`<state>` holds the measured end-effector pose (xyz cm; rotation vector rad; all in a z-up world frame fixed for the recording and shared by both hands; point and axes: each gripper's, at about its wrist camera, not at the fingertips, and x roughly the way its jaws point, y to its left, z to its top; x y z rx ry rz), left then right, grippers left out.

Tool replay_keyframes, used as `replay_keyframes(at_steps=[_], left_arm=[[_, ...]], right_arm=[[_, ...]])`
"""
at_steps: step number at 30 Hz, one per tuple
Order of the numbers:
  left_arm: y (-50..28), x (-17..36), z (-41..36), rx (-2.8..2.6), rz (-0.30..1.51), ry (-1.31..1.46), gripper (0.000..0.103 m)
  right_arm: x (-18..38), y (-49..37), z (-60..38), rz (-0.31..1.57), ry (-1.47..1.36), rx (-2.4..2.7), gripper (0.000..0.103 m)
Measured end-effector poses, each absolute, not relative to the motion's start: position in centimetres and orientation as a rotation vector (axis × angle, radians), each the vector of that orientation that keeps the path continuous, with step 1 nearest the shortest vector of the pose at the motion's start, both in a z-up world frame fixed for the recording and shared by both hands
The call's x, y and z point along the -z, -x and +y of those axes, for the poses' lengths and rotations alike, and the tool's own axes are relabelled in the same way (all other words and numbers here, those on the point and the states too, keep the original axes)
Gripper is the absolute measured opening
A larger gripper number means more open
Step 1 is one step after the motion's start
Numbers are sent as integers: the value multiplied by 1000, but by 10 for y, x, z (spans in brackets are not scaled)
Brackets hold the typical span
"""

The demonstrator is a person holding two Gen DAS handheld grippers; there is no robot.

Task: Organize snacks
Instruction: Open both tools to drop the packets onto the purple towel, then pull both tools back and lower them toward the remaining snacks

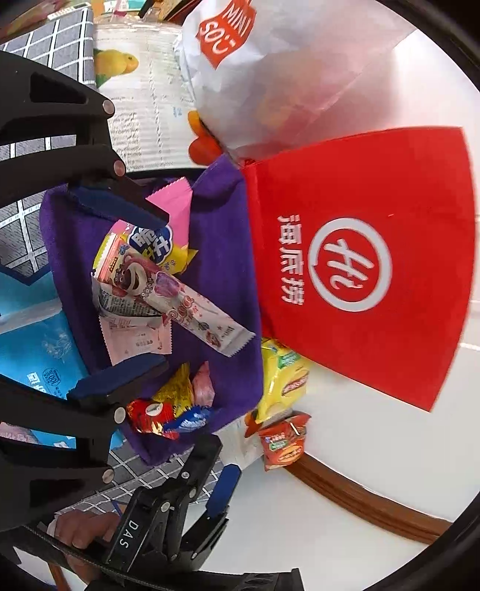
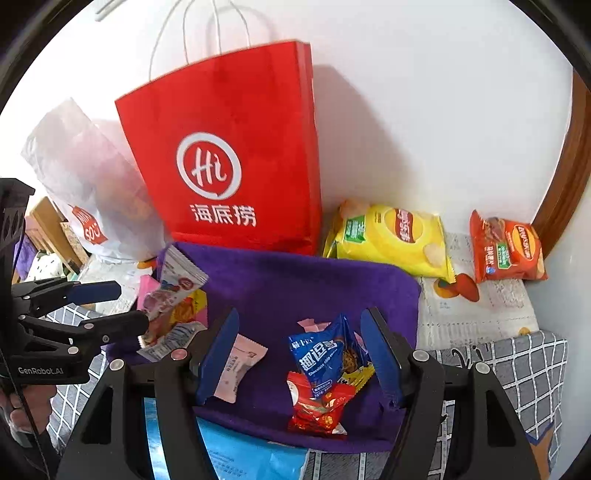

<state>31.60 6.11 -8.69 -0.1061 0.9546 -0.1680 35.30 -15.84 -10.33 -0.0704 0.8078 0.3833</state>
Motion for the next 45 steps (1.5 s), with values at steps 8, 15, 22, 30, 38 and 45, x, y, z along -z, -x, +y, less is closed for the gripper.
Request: replay_keyframes(at_steps=[8,15,22,30,38,45], left_arm=[[-299,65,60,190,923,131,72],[-272,41,42,229,869,86,76],[-248,25,31,261,858,81,76],[-211,32,55,221,895,119,76],[-180,54,67,201,943,163,76],[-156,67,66,202,960,176,76]], right_arm=[[88,-325,-161,818,81,-355,68],[79,-287,-178,843,66,-362,70],[80,-252,-199,859,40,-318,70],[94,-219,-207,891,5,-306,70],[115,-184,-198,941,8,-342,70],[134,-169,-180,974,2,-390,70]])
